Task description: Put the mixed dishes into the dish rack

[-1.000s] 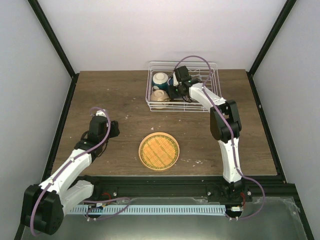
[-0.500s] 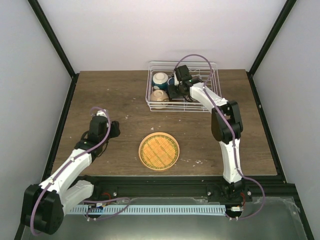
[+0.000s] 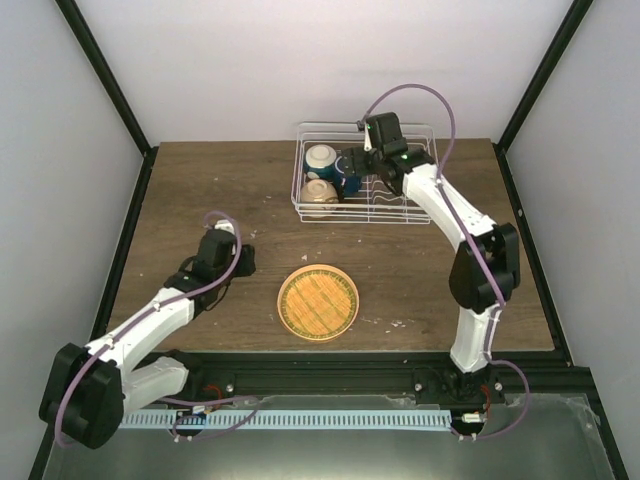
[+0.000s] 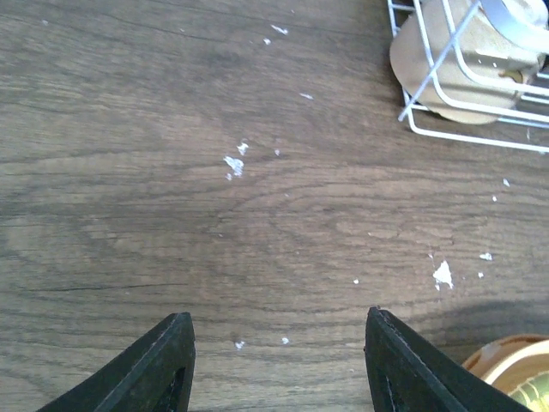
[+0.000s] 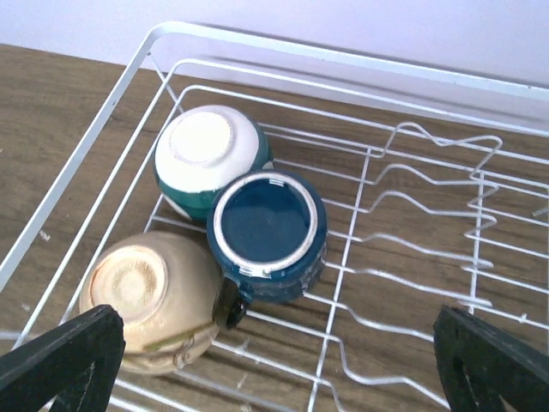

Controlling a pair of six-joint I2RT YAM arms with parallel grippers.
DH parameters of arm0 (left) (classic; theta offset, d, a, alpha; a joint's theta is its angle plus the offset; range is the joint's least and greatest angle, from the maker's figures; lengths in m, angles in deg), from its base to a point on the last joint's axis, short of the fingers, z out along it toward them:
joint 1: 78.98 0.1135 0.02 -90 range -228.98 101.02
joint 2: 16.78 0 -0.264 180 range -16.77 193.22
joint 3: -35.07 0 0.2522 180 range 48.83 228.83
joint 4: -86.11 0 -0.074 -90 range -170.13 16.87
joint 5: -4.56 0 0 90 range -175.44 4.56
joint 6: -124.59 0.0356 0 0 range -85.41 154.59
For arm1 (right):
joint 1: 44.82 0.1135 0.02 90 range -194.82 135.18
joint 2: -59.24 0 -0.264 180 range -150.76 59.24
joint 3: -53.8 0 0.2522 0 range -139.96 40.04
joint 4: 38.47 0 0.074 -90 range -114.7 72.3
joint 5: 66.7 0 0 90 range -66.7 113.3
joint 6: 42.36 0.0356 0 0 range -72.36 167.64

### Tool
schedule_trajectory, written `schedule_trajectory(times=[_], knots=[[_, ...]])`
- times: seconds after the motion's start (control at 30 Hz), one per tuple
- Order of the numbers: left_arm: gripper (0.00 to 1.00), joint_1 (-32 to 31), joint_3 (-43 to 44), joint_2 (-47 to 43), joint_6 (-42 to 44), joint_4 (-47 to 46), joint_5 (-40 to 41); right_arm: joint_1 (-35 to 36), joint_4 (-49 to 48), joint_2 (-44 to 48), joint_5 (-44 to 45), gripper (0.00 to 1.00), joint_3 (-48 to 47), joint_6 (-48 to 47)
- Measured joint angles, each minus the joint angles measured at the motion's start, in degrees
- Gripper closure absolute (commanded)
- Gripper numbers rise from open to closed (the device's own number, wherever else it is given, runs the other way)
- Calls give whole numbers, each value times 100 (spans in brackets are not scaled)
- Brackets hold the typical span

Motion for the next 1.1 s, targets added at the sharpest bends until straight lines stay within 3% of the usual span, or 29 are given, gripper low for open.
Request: schedule_trajectory(times=[0.2,0.43,0.8,1.1], knots=[[43,-238,24,219,-4,-35,22,0,-503,1073,-177,0,1480,9],[43,-271,24,229,-4,-57,17,-44,-1318,2507,-1403,0,3298,170],[42,-413,24,273,0,-76,-153,-48,-1744,3211,-2044,0,4004,511],[42,-1185,33,979,-55,-120,-105,-52,-1412,3261,-1154,0,4188,876]])
